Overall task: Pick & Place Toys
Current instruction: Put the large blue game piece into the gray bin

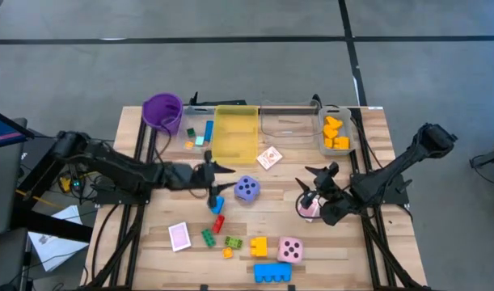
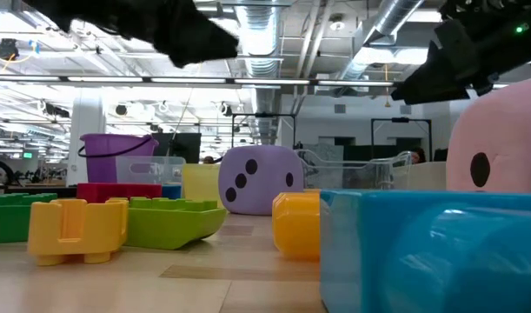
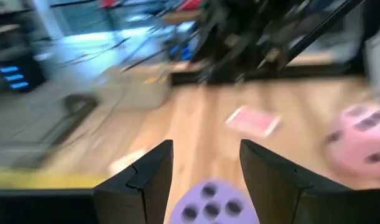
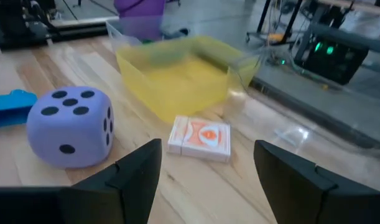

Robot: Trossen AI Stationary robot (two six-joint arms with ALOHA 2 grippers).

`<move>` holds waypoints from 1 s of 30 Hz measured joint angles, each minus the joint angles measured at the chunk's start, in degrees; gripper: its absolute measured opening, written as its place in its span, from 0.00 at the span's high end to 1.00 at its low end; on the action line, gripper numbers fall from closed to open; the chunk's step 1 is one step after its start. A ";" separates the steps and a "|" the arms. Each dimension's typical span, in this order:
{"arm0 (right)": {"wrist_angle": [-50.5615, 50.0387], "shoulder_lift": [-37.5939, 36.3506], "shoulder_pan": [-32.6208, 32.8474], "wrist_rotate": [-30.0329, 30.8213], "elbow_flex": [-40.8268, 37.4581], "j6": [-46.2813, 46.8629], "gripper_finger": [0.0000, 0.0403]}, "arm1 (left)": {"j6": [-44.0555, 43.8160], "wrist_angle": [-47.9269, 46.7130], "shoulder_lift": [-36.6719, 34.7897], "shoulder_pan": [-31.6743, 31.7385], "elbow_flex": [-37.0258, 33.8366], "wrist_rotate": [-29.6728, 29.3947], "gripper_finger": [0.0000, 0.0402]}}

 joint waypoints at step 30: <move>5.87 0.00 -2.89 -3.07 -0.02 -7.58 0.38 | -16.42 -57.05 10.17 -11.45 17.47 1.33 0.32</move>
